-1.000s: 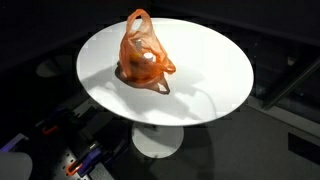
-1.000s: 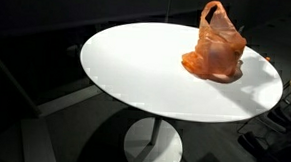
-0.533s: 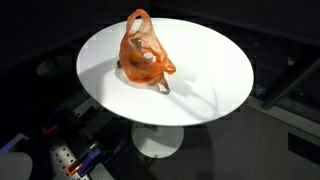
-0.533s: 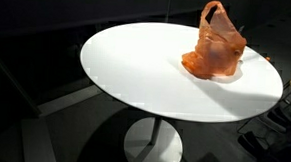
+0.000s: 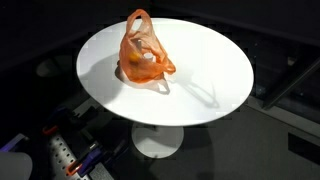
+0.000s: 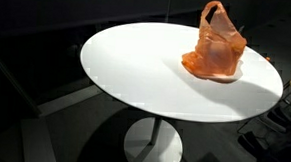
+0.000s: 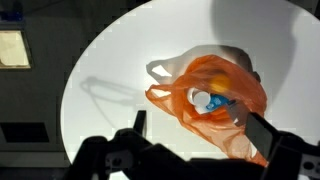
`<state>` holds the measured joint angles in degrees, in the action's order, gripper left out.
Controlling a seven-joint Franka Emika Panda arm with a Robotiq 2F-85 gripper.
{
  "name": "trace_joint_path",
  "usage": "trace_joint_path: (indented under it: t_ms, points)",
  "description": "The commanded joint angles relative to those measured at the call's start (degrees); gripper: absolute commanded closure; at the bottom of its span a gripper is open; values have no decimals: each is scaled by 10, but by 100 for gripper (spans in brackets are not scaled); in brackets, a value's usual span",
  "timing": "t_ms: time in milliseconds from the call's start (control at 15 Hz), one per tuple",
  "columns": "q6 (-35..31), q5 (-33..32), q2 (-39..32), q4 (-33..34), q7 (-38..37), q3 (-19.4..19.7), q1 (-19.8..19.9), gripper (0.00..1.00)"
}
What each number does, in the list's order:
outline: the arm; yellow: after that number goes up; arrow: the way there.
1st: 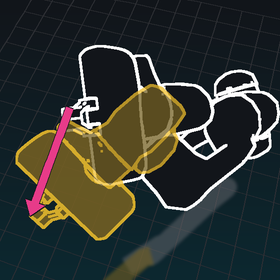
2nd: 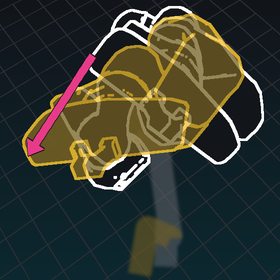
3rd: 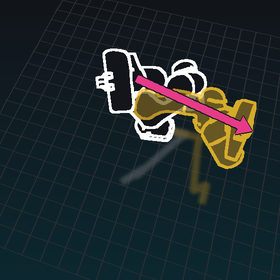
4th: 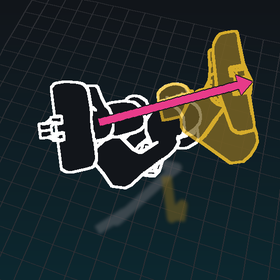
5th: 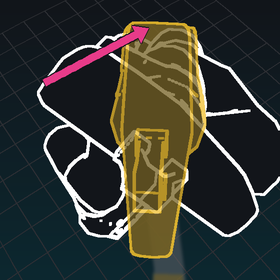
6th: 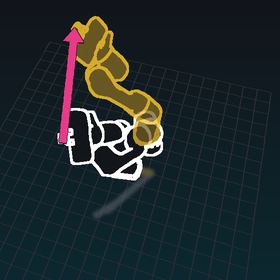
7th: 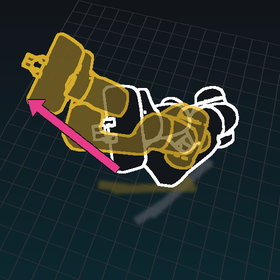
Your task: Remove the white and orange bottle from the plastic bag and put it on the table
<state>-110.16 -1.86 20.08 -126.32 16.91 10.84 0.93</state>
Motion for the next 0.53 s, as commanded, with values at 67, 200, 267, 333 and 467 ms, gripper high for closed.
trace_joint_path:
  t_ms: [67, 200, 267, 333, 467]
  points:
    - [1, 4, 0, 1, 3, -9, 11, 0]
    - [1, 3, 1, 1, 3, -9, 11, 0]
    - [-5, 0, -4, 2, -3, -11, 12, 0]
    - [-6, -1, -10, 3, -7, -13, 12, 0]
    - [-15, -3, -28, 2, -17, -19, 12, 0]
